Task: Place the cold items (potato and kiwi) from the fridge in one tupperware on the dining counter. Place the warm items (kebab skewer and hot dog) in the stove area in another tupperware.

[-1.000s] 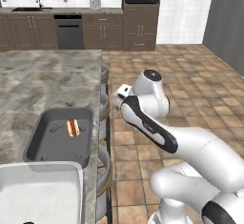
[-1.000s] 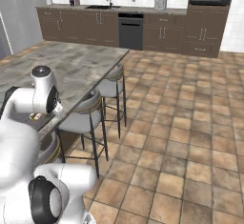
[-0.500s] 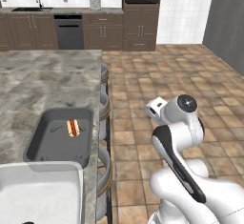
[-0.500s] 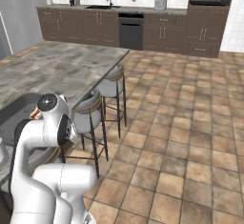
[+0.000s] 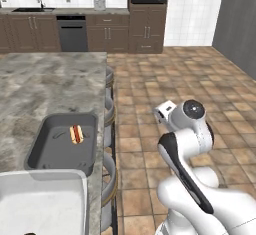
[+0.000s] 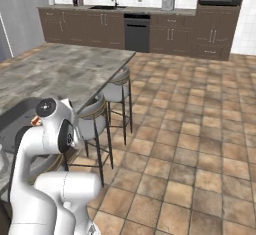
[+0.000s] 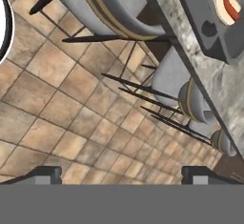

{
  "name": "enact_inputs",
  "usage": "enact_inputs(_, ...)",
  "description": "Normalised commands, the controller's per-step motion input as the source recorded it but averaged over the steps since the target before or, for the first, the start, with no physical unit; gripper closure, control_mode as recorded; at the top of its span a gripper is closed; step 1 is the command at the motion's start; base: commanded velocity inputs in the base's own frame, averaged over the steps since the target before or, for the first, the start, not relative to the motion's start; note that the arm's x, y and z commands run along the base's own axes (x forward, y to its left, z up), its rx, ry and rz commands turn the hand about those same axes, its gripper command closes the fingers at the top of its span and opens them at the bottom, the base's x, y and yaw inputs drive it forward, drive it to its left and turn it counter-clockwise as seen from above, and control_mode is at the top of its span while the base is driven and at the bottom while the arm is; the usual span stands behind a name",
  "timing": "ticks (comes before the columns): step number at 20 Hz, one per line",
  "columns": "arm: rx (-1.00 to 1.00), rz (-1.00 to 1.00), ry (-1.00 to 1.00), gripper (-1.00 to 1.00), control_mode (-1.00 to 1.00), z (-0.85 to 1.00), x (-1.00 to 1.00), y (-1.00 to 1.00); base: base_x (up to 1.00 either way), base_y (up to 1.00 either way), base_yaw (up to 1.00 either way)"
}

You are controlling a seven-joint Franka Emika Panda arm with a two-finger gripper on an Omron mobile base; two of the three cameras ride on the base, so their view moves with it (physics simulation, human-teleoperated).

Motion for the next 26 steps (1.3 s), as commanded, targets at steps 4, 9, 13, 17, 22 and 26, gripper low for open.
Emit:
enact_inputs(4,0.00,0.00,0.00,-1.00,1.00,0.00,0.00,0.00,-0.58,-0.37,-0.04)
enact_inputs(9,0.00,0.00,0.00,-1.00,1.00,0.00,0.00,0.00,-1.00,-0.71,0.02)
enact_inputs(13,0.00,0.00,0.00,-1.00,1.00,0.00,0.00,0.00,-1.00,-0.48,0.12)
enact_inputs(17,0.00,0.00,0.00,-1.00,1.00,0.00,0.00,0.00,-1.00,-0.02,0.13)
enact_inputs(22,0.00,0.00,0.00,-1.00,1.00,0.00,0.00,0.00,-1.00,0.27,0.03)
enact_inputs(26,0.00,0.00,0.00,-1.00,1.00,0.00,0.00,0.00,-1.00,0.26,0.00)
